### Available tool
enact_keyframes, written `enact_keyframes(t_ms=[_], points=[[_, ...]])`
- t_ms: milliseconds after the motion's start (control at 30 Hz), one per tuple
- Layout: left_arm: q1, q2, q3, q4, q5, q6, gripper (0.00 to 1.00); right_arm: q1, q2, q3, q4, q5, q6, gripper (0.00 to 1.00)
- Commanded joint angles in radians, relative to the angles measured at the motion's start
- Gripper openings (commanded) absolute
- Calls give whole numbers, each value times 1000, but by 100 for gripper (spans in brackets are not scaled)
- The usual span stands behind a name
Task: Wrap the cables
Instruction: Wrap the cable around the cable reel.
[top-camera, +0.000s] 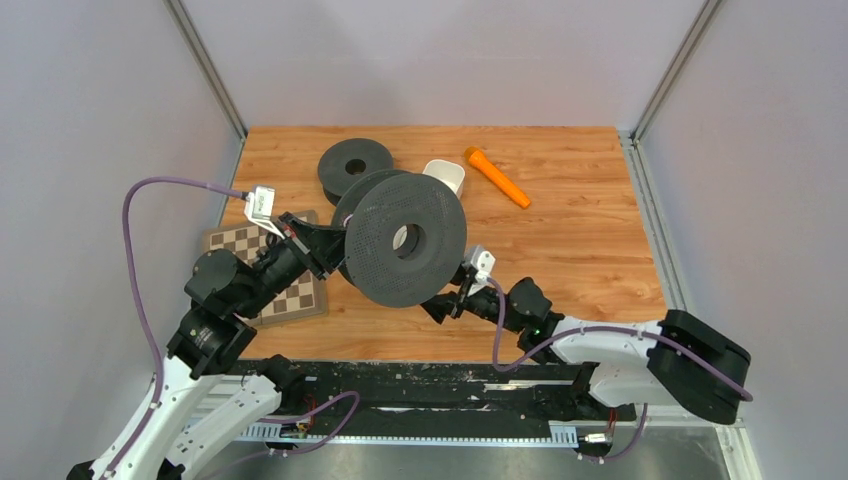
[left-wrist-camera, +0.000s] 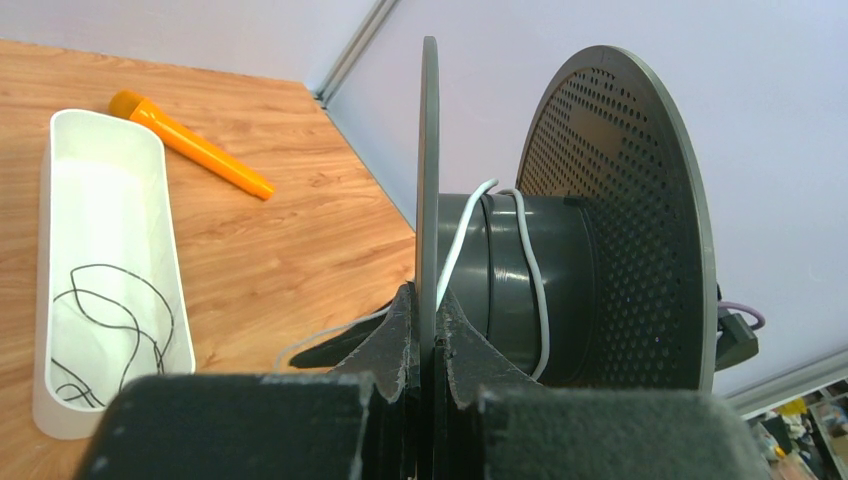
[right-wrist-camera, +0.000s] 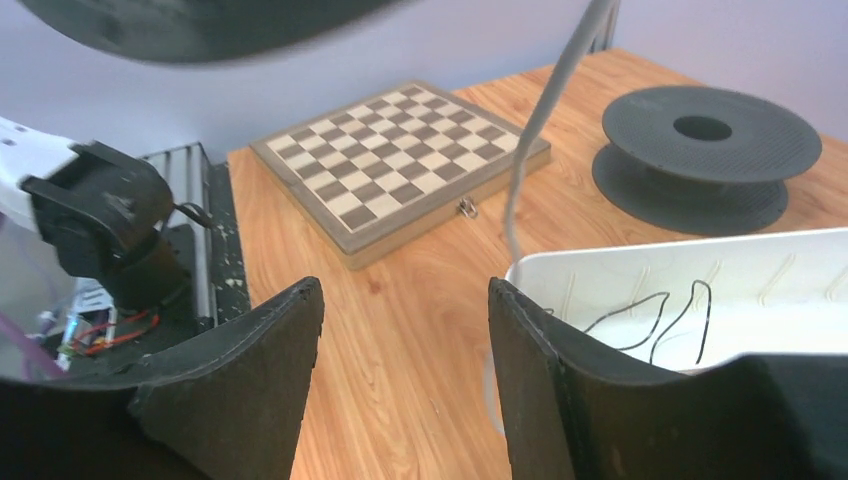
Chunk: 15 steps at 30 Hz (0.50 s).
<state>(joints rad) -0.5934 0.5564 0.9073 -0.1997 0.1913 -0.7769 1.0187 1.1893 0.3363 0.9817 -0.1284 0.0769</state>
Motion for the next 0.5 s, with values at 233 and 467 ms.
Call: enact_keyframes(t_ms=[233,467], points=[[4,1,65,123,-28,-29,0,13,174,103,112,32,42,8],[4,22,61,175,-35,-23,0,73,221,101,197,20,62,0]])
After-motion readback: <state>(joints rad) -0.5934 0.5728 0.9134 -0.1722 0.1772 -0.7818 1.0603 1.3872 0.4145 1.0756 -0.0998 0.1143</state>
